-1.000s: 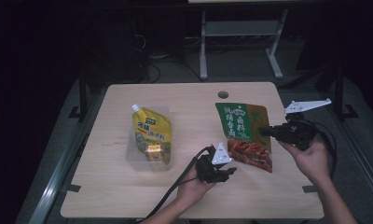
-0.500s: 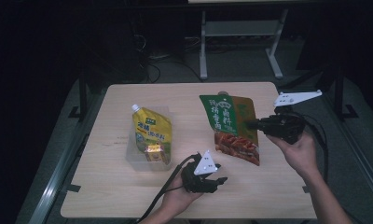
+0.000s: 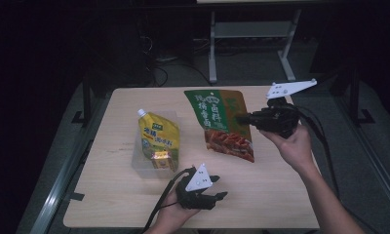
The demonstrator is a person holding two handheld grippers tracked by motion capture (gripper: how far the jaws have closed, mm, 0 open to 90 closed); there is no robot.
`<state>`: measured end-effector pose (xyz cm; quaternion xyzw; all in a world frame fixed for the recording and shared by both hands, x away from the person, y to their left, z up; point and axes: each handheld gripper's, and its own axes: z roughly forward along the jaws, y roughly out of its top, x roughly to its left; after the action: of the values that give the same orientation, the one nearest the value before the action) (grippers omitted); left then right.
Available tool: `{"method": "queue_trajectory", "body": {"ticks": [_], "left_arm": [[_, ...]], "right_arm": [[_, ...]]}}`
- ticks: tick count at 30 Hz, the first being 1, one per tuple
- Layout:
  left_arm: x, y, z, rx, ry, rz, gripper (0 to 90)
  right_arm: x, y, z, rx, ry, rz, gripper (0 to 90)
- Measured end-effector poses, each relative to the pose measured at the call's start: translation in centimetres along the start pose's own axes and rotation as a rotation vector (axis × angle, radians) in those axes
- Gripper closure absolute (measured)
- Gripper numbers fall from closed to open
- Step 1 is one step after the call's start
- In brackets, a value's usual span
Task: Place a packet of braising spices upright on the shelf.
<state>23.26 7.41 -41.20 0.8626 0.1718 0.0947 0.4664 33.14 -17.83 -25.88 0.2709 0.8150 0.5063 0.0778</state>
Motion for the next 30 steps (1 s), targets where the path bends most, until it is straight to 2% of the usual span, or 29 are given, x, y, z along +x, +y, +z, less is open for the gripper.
{"method": "queue_trajectory", "body": {"ticks": [7,15,26,30], "left_arm": [[-0.1,-0.6,-0.7,-0.004,-0.018,-0.006,44.4],[0.2,-1.0,-1.4,0.0,-0.023,0.006,42.1],[0.4,-1.6,-1.3,-0.021,-0.041,-0.016,41.0],[0.4,-1.8,-1.3,-0.034,-0.045,-0.026,40.8]], "right_arm": [[0.2,1.9,1.8,-0.02,0.035,-0.024,90.0],[-0.5,3.5,4.1,-0.057,0.066,-0.023,90.0],[-1.6,4.9,7.4,-0.076,0.105,-0.008,90.0],[-1.6,5.5,8.7,-0.077,0.117,-0.018,90.0]]}}
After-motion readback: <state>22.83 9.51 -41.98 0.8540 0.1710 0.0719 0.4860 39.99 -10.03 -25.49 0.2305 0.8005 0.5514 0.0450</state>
